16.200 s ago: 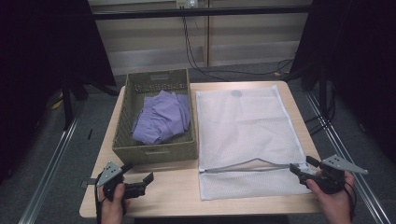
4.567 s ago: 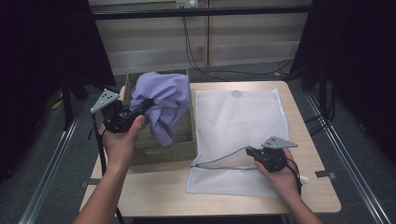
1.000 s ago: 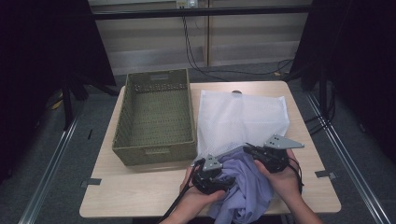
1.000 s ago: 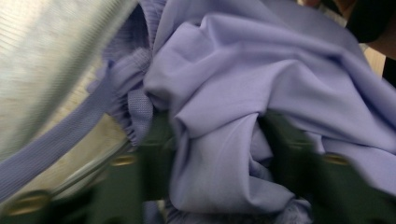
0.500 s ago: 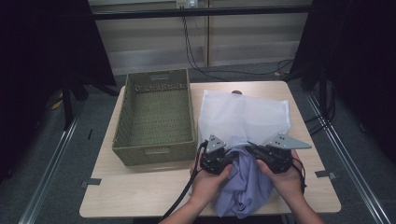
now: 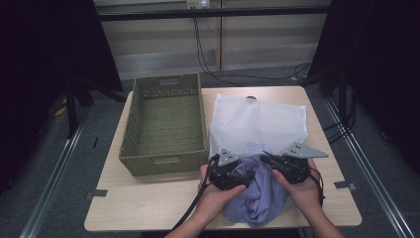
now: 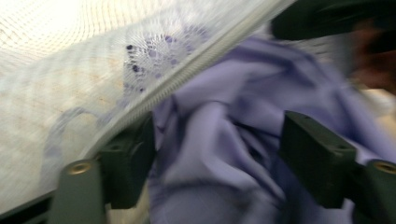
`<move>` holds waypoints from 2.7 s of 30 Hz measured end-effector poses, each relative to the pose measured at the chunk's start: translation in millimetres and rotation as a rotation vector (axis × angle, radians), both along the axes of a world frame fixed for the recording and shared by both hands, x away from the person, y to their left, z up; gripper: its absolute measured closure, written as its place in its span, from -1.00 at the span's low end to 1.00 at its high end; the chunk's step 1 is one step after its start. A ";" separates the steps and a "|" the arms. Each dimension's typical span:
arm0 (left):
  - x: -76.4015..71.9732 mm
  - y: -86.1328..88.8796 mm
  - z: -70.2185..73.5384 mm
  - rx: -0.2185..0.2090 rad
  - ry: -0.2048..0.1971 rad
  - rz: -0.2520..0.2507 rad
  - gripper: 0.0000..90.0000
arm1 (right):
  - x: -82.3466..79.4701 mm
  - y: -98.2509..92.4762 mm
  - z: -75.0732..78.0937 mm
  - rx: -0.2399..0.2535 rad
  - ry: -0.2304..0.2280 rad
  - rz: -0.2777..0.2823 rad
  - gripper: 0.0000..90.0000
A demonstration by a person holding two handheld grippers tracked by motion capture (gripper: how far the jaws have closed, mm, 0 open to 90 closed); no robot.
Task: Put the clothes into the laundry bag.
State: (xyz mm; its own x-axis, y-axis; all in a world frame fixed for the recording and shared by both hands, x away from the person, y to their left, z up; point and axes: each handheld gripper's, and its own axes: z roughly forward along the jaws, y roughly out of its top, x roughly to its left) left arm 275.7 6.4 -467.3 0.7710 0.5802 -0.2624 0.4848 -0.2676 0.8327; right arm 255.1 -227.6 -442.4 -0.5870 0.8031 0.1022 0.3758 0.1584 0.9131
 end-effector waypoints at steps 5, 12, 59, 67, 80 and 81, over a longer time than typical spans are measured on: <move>-12.1 -0.8 -3.6 0.061 -0.004 -0.045 -0.74 | 1.4 1.3 -1.1 -0.003 0.002 -0.006 0.97; -6.2 -22.2 -27.7 0.251 0.022 0.008 0.09 | -0.3 6.9 -1.2 -0.004 0.002 0.018 0.97; -16.4 -41.2 -27.0 0.246 -0.027 0.076 0.20 | -2.7 11.1 0.5 -0.020 -0.013 0.013 0.97; -1.4 -40.9 -3.7 0.105 -0.045 0.111 0.92 | -5.4 15.6 6.2 -0.017 -0.030 0.023 0.97; 20.1 -32.1 -27.3 0.099 -0.028 0.199 0.16 | -6.6 16.0 2.9 -0.025 -0.028 0.019 0.97; 16.7 -30.1 -24.0 0.094 -0.030 0.190 0.00 | -6.2 15.1 2.6 -0.024 -0.027 0.018 0.97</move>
